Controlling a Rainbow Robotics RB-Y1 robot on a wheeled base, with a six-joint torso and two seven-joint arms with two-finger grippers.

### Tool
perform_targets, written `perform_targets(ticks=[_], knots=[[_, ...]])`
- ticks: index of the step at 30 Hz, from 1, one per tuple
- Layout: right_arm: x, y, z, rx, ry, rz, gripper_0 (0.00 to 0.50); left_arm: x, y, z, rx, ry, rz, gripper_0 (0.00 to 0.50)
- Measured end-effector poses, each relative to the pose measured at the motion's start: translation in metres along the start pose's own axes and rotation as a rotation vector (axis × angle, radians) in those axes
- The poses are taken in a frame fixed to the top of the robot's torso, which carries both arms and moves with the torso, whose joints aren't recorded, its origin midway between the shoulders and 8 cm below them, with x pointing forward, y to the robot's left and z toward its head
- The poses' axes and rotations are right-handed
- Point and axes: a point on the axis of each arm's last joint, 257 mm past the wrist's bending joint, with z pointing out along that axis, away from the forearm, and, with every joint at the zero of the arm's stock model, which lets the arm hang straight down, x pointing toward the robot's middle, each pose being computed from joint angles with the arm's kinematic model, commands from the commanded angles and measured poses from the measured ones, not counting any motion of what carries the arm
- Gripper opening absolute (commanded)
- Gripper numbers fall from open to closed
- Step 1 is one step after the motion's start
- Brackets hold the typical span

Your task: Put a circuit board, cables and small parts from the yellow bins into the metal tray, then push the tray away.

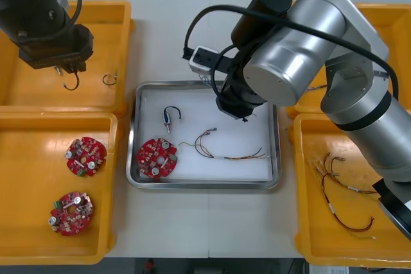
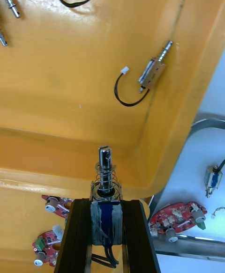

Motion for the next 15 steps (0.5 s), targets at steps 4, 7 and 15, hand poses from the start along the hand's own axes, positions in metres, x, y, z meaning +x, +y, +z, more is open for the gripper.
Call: perform_targets(ticks=[4, 7, 15], knots=[[-0.006, 0.005, 0.015, 0.013, -0.012, -0.199, 0.0, 0.004, -0.009, -0.006, 0.014, -0.006, 0.032, 0.002], [-0.008, 0.008, 0.025, 0.024, -0.013, -0.254, 0.0, 0.006, -0.013, -0.008, 0.024, -0.009, 0.048, 0.001], [0.001, 0.015, 0.049, 0.052, 0.031, -0.403, 0.0, 0.008, -0.017, -0.01, 0.034, -0.006, 0.059, 0.0]])
